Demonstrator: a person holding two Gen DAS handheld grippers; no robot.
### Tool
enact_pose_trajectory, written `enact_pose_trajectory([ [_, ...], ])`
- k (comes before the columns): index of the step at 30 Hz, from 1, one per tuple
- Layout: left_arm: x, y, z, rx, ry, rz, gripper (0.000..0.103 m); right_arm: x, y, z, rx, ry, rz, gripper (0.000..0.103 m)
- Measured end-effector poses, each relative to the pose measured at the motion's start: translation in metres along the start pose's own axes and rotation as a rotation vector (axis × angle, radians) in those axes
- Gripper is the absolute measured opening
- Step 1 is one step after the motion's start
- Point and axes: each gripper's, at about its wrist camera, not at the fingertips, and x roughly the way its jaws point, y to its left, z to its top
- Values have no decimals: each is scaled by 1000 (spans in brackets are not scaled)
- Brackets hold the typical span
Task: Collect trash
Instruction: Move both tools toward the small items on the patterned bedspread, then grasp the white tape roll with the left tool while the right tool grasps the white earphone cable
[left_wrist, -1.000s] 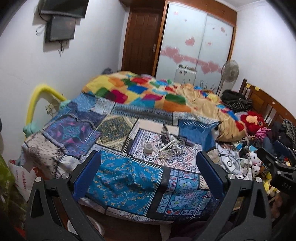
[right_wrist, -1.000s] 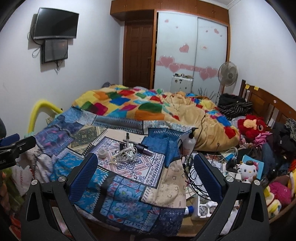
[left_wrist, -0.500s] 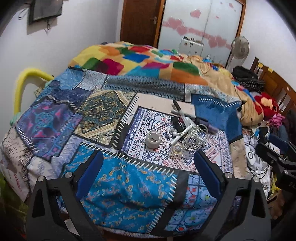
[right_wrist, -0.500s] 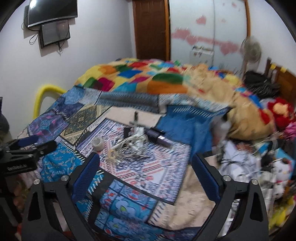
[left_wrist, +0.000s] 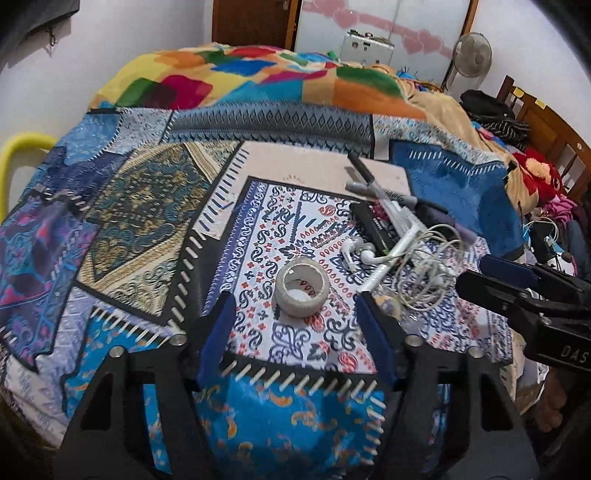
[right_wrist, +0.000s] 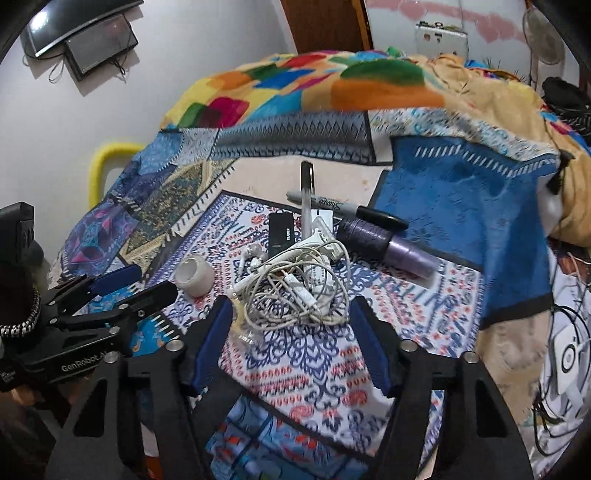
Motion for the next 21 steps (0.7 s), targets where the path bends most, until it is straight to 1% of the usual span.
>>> enact_pose_trajectory([
  [5,20,2,4,-13,15,-14,60,21,-5,3,25,30,12,50],
  [8,29,1,5,-15,29,-24,55,25,-6,3,34,25,6,48],
  [9,33,1,5,-13,34,-23,49,25,-6,2,36,18,10,44],
  [10,35,1,6,-13,41,-21,46,25,-7,2,35,14,11,43],
  [11,37,0,5,-12,49,-22,40,27,-7,2,34,19,12,42],
  [12,38,0,5,-14,54,-28,38,28,-7,3,33,20,9,40],
  [13,37,0,4,-14,47,-25,38,29,-8,3,31,20,4,38],
  [15,36,-1,4,-13,48,-29,37,30,-7,2,19,17,-8,24],
  [18,29,-2,2,-17,35,-36,37,30,-8,1,13,19,-13,15],
  [21,18,-2,3,-30,20,-44,37,26,-9,1,26,16,-12,11],
])
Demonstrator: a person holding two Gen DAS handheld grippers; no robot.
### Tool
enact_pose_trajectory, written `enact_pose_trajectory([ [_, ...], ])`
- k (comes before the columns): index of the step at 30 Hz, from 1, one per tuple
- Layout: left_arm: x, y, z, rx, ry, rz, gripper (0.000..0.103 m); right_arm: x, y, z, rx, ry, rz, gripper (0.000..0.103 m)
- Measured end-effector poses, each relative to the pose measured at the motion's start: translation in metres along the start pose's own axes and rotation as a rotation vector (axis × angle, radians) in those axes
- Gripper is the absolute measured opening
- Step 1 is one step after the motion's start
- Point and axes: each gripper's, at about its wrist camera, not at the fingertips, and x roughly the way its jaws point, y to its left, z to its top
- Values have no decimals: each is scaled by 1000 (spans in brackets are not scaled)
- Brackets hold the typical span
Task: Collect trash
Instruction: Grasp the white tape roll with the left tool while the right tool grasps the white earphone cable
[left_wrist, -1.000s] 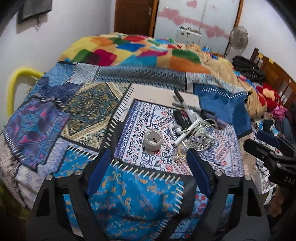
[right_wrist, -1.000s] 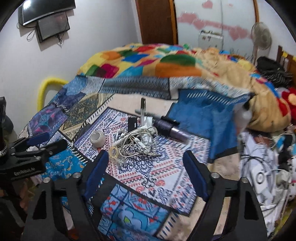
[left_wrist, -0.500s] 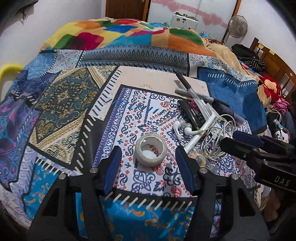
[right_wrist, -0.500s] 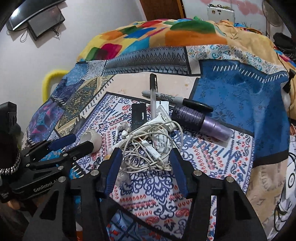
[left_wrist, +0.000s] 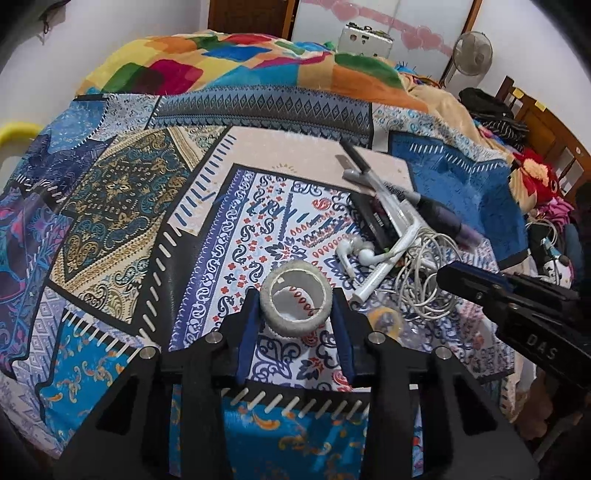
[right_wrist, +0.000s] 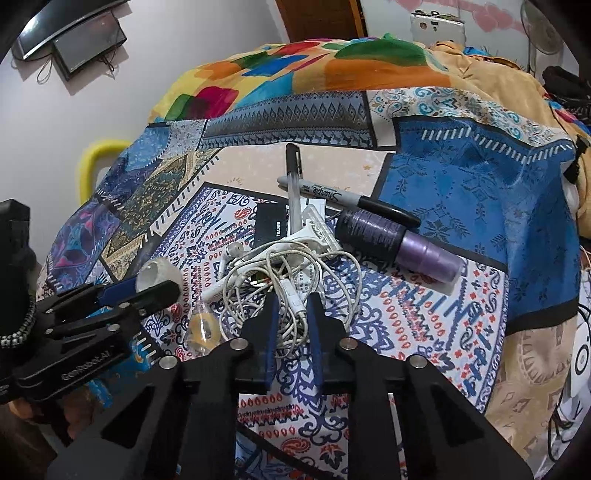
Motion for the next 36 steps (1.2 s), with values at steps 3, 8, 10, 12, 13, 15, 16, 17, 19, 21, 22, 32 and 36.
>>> enact_pose_trajectory([
  [3,-14,0,2,-13,-14,-9,37,-10,1,1,6,-10,0,9],
  [8,-40,-3,4,-21,-44,-23,37,-38,8,4,-8,-61,3,7],
  [10,-52,-5,5,-18,-56,-20,37,-51,13,5,-27,-86,-14,7],
  [12,-63,-7,5,-19,-68,-22,37,-65,16,8,-33,-107,-15,7],
  [13,-69,-9,4,-18,-75,-21,37,-70,16,8,-34,-116,-14,7],
  [15,-81,-12,3,-15,-89,-19,37,-85,19,12,-37,-141,-19,7],
  [16,-86,-13,2,-14,-93,-20,37,-89,19,11,-39,-148,-22,7],
  [17,-92,-14,2,-14,-99,-19,37,-95,19,12,-40,-155,-24,7],
  [19,-105,-17,0,-13,-113,-18,37,-110,22,13,-41,-177,-26,7],
  [21,-119,-18,-2,-9,-128,-18,37,-124,24,14,-47,-197,-30,7],
  [22,-126,-19,-2,-5,-136,-13,37,-129,26,14,-51,-205,-32,7],
  [32,-181,-16,-14,-13,-197,1,37,-175,44,19,-83,-270,-61,7],
  [36,-188,-16,-23,-7,-195,10,37,-172,42,12,-90,-232,-62,7],
])
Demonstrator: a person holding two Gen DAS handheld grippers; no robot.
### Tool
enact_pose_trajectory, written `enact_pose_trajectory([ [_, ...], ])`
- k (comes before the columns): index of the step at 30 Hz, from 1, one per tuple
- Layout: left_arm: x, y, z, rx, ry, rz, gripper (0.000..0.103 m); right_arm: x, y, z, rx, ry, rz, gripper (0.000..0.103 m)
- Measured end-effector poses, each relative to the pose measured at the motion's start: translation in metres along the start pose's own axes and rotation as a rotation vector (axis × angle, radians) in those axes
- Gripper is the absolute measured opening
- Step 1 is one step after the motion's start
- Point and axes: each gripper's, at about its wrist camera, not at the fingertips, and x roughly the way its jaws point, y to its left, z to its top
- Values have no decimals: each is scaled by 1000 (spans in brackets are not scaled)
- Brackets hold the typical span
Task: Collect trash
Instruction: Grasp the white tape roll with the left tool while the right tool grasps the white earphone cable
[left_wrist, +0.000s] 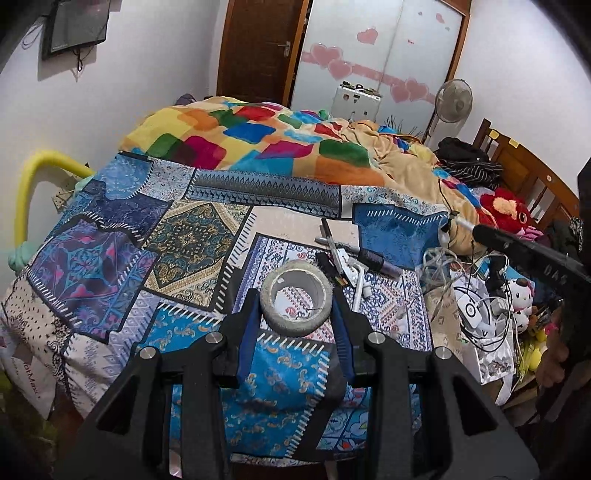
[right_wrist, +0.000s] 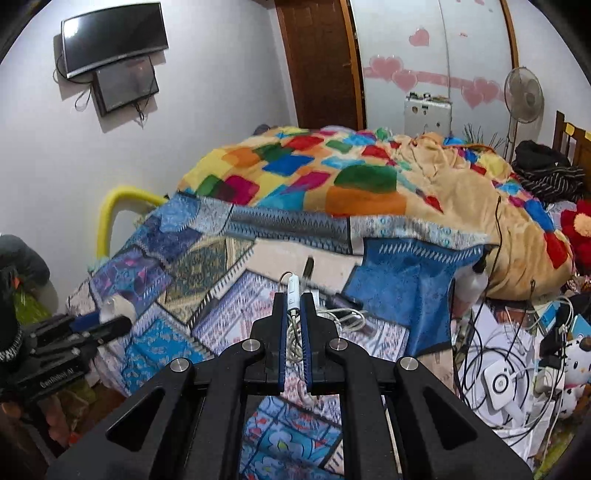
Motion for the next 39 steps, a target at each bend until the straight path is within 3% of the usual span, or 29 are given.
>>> enact_pose_trajectory([
  [9,22,-1,-19,0,58,3,37,72,-24,-58,26,258,12,7],
  [16,48,1,-28,-15,108,13,37,97,-27,-78,-23,324,14,7],
  [20,56,-1,-31,-12,120,17,37,89,-28,-80,-55,310,15,15],
  [22,59,-3,-33,-13,125,18,37,81,-31,-76,-61,281,4,27],
  [25,60,-4,-33,-12,128,19,37,63,-38,-69,-37,212,55,50],
  [27,60,-6,-32,-8,124,19,37,53,-38,-66,-35,179,72,78],
  [29,59,-7,-32,-3,120,20,37,51,-33,-68,-49,172,71,89],
  [37,55,-8,-32,-3,122,30,37,107,-17,-108,-112,349,8,89],
  [39,53,-7,-32,0,122,34,37,121,-20,-114,-99,382,-18,85],
])
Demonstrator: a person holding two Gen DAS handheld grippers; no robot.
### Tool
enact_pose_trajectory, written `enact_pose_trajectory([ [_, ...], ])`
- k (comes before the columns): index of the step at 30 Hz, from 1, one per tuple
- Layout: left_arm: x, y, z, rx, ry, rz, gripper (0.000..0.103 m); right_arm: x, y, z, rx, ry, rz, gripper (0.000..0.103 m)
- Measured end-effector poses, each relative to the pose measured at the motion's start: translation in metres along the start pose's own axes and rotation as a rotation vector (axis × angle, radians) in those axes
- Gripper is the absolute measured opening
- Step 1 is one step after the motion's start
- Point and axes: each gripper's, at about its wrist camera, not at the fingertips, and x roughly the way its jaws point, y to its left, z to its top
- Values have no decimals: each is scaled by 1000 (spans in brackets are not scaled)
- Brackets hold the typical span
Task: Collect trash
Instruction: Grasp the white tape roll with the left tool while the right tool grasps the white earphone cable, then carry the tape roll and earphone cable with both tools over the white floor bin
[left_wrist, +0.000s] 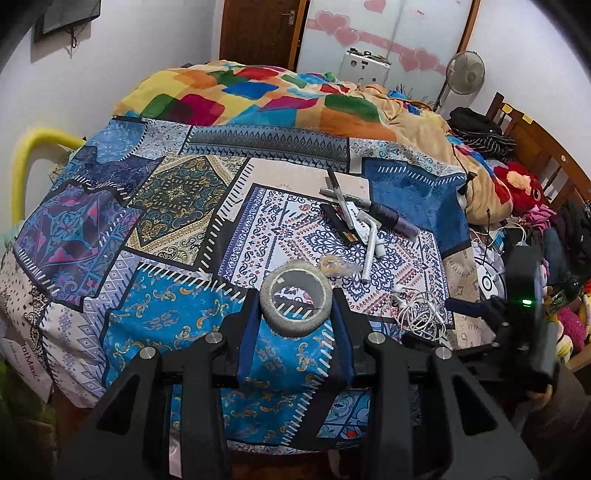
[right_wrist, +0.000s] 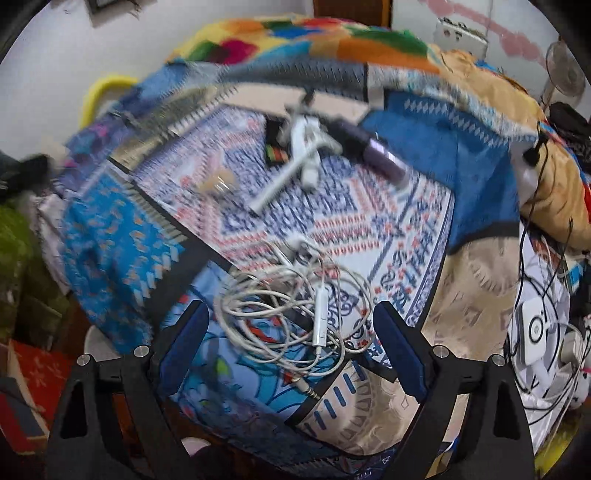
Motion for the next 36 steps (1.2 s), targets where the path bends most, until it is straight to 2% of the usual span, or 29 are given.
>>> enact_pose_trajectory([
  [1,-1,1,0,1,-1,2,37,3,-2,1,10,8,7,82],
  [3,-4,1,0,3,-4,6,37,9,-7,2,35,23,38,68],
  [4,-6,2,0,2,-6,8,37,12,-9,4,47,36,54,67],
  [5,-7,3,0,0,-10,9,37,12,-8,4,47,27,51,58],
  [7,-11,4,-1,-7,-18,9,37,14,-7,8,35,22,46,47],
  [9,-16,6,-1,-14,-23,7,37,16,-9,12,40,24,45,27],
  [12,-25,9,-3,-21,-33,12,37,10,-10,14,64,27,60,9],
  [16,-45,17,-5,-33,-53,19,37,-13,-3,21,67,-21,70,9],
  [22,-93,35,-14,-68,-108,29,37,-78,28,31,13,-129,90,9],
  [29,-160,62,-35,-91,-182,72,37,-153,90,36,-81,-263,132,9],
  [36,-219,100,-75,-127,-230,128,37,-191,159,25,-188,-320,208,9],
])
